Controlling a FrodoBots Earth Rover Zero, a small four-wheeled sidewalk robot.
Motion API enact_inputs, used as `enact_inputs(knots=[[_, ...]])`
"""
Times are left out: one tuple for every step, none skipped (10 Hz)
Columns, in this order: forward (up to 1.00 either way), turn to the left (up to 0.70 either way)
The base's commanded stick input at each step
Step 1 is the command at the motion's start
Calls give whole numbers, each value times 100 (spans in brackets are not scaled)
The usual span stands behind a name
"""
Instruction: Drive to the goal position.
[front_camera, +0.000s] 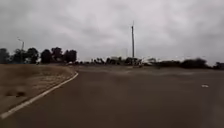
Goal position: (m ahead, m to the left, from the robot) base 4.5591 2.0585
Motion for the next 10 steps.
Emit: enact_inputs(knots=[[85, 0], [85, 0], [85, 0], [85, 0], [85, 0], [85, 0], [85, 0], [85, 0], [85, 0], [85, 0]])
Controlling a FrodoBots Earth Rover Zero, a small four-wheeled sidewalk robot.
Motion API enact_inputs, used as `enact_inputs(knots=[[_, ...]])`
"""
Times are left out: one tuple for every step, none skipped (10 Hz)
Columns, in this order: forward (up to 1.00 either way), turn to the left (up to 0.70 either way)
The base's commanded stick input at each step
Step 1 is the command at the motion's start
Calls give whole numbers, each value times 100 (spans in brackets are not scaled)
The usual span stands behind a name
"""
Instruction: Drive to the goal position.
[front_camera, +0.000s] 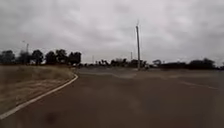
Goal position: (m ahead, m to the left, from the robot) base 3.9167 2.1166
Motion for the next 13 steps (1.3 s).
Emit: enact_inputs(knots=[[85, 0], [85, 0], [85, 0], [85, 0], [85, 0], [85, 0], [85, 0], [85, 0], [85, 0], [85, 0], [85, 0], [85, 0], [85, 0]])
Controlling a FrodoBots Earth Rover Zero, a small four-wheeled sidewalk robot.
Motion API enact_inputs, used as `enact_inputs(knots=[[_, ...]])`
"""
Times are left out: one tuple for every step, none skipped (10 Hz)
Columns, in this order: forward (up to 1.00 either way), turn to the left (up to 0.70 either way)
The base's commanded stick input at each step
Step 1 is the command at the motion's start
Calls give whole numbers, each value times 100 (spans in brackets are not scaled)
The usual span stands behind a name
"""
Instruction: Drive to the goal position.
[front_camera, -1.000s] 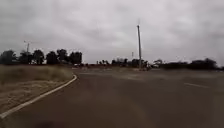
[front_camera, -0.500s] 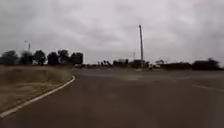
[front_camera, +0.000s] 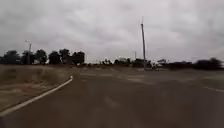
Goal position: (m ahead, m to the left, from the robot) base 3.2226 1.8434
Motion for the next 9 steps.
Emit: enact_inputs(knots=[[85, 0], [85, 0], [85, 0], [85, 0], [85, 0], [85, 0], [85, 0], [85, 0], [85, 0]])
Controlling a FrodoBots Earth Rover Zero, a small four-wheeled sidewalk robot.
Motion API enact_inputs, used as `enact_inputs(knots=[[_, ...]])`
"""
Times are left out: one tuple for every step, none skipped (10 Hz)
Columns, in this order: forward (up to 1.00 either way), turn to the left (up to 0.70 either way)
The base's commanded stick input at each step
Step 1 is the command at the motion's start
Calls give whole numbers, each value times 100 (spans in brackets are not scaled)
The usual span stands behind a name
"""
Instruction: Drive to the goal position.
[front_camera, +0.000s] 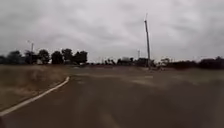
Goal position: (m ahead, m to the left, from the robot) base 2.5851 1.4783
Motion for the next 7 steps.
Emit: enact_inputs(knots=[[85, 0], [85, 0], [85, 0], [85, 0], [85, 0], [85, 0], [85, 0]])
